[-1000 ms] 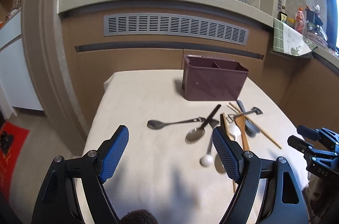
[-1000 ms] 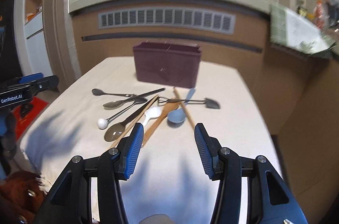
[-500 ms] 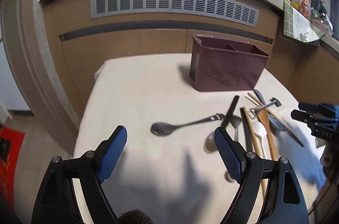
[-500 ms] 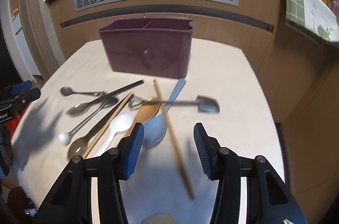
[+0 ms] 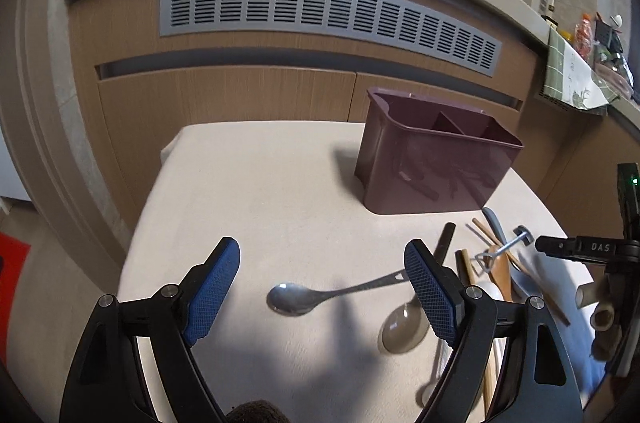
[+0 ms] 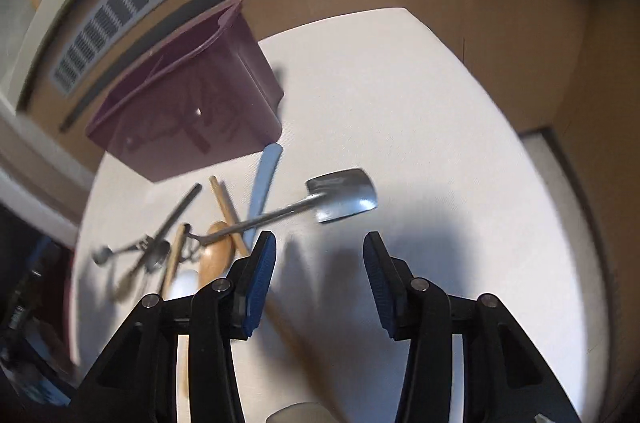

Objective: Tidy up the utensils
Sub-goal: 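Move the right gripper to the silver shovel spoon while the left gripper approaches the white-ball spoon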

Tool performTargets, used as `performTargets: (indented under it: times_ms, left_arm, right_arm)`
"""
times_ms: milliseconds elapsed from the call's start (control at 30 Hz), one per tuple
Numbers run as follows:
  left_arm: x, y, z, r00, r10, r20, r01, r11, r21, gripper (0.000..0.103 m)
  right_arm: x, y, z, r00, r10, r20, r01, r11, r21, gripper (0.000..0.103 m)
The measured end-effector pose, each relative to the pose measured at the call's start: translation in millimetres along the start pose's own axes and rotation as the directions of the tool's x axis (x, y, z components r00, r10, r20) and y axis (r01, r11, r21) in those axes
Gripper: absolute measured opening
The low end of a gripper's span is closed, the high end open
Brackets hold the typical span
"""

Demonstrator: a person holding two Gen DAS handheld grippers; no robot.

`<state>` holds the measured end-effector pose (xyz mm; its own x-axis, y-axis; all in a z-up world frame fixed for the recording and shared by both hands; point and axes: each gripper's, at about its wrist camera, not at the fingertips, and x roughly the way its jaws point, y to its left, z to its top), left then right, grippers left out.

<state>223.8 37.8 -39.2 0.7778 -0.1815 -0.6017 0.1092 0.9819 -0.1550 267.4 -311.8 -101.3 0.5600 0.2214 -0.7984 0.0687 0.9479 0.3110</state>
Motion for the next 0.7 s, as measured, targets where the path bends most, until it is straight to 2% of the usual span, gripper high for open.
performTargets:
  times_ms: [67,133,333,500,700]
  left_arm:
    - [7.7,1.5,2.1,1.0,-0.004,-0.009,0.004,1.0,0.002,0.084]
    - [10.7,2.1,1.5,1.0,-0.018,-0.013,0.018,1.0,-0.002,0.084]
    - [17.8,9.5,0.0,0.999,-0.032,-0.026,0.032,0.999,-0.019,0.084]
    - [21.1,16.8,2.9,0.999,-0.036,-0.03,0.035,0.998,-0.044,0.084]
    - [22.2,20.2,4.9,0.997,-0.065,-0.048,0.062,0.996,-0.066,0.084]
  right_arm:
    - [3.7,0.7,2.8,1.0,0.009,0.021,-0.01,0.999,0.048,0.043]
    - [11.8,2.8,8.5,0.999,-0.02,0.029,0.017,0.997,0.081,0.044]
    - [38.6,22.8,24.5,0.988,-0.145,0.048,0.14,0.986,0.093,0.044]
    - [51.0,42.8,30.4,0.969,-0.243,0.044,0.244,0.969,-0.031,0.043]
    - [39.4,43.6,8.7,0.969,-0.247,0.026,0.244,0.932,-0.266,0.044]
